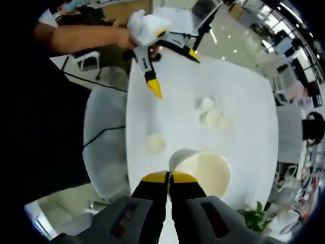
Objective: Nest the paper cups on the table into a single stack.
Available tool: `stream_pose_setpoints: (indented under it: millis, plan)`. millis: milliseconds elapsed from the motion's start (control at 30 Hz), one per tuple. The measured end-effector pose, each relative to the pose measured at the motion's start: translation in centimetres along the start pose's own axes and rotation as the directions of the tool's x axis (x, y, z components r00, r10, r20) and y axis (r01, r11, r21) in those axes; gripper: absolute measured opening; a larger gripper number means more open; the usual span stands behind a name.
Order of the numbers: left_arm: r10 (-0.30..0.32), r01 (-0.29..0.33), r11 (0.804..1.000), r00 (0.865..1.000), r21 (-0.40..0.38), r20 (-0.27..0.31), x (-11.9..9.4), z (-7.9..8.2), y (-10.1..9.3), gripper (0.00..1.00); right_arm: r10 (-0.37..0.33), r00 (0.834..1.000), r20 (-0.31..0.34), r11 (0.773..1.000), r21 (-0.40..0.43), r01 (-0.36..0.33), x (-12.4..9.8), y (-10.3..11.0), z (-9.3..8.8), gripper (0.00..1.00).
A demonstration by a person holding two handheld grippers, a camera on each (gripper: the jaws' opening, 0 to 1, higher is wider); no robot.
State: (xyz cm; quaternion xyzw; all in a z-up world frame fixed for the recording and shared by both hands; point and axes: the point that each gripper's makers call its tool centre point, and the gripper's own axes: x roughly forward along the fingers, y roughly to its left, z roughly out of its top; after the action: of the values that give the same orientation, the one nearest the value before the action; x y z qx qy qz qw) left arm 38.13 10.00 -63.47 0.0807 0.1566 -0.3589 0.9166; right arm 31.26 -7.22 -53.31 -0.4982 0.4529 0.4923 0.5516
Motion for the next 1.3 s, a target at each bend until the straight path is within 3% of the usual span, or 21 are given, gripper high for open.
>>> stream_pose_setpoints:
  millis: [500, 767, 933, 1300]
  plan:
    - [0.031, -0.032, 0.999, 0.999, -0.034, -0.023, -1.5, -1.5, 0.3, 0.98, 0.018, 1.000, 0.001, 1.000, -0.009, -0.018, 0.2, 0.8, 1.1, 0.00]
    - [0.016, -0.018, 0.999, 0.999, -0.039, -0.042, -1.6, -2.1, -0.4, 0.98, 0.014, 1.000, 0.000, 1.000, 0.002, -0.014, 1.9, 1.7, 1.4, 0.00]
    - [0.014, -0.014, 1.000, 1.000, 0.006, -0.015, -1.7, -2.3, -0.6, 0.98, 0.022, 1.000, 0.010, 1.000, 0.011, -0.022, 2.8, 2.4, 1.7, 0.00]
    - [0.005, -0.006, 1.000, 1.000, -0.028, -0.014, -1.9, -3.2, -1.1, 0.98, 0.007, 1.000, -0.008, 1.000, 0.017, -0.007, 4.8, 2.6, 1.3, 0.00]
